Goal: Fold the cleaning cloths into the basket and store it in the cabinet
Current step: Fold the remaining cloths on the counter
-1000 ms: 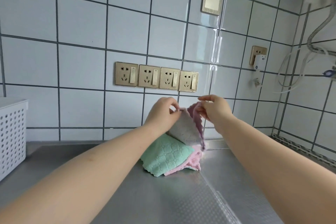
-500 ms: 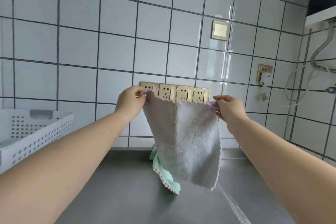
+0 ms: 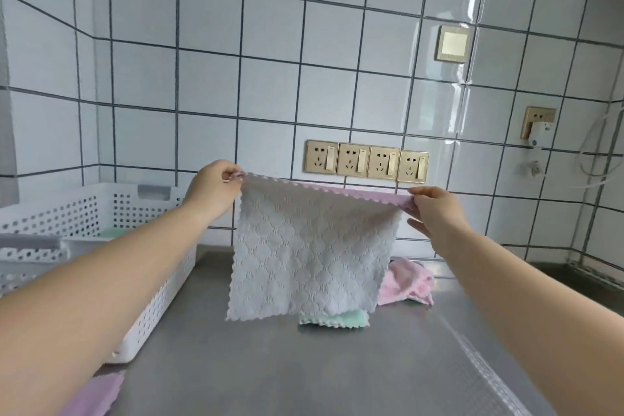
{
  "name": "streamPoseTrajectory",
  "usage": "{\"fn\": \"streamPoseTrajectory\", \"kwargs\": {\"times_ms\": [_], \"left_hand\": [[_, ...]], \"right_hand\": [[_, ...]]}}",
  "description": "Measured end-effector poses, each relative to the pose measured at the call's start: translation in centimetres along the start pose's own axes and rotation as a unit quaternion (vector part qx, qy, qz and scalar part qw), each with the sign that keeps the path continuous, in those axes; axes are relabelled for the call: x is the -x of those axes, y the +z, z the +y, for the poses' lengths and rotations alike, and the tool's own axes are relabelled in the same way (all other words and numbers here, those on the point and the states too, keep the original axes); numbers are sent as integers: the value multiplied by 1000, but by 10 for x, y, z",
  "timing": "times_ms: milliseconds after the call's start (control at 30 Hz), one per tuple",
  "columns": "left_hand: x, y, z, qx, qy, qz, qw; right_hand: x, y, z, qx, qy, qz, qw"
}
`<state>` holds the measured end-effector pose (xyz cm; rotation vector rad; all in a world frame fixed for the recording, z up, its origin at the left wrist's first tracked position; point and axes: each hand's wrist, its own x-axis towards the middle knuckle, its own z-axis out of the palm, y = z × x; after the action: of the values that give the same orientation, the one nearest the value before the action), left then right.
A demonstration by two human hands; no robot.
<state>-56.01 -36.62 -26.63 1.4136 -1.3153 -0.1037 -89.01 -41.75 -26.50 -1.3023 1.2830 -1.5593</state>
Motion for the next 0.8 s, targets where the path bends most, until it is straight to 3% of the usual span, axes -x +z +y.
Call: {"fn": "streamPoseTrajectory", "kwargs": {"times_ms": [167, 400, 633, 800], "left_hand": [[69, -28, -13, -24, 53, -46, 997], [208, -50, -59, -42, 23, -128, 991], [284, -69, -76, -82, 49, -248, 964], [301, -68, -77, -85, 44, -263, 960]], "right_hand": [[48, -18, 18, 6, -3, -6, 1000], [151, -53, 99, 49, 47, -56, 996], [227, -96, 131, 28, 74, -111, 991], [249, -123, 136, 194, 13, -128, 973]]}}
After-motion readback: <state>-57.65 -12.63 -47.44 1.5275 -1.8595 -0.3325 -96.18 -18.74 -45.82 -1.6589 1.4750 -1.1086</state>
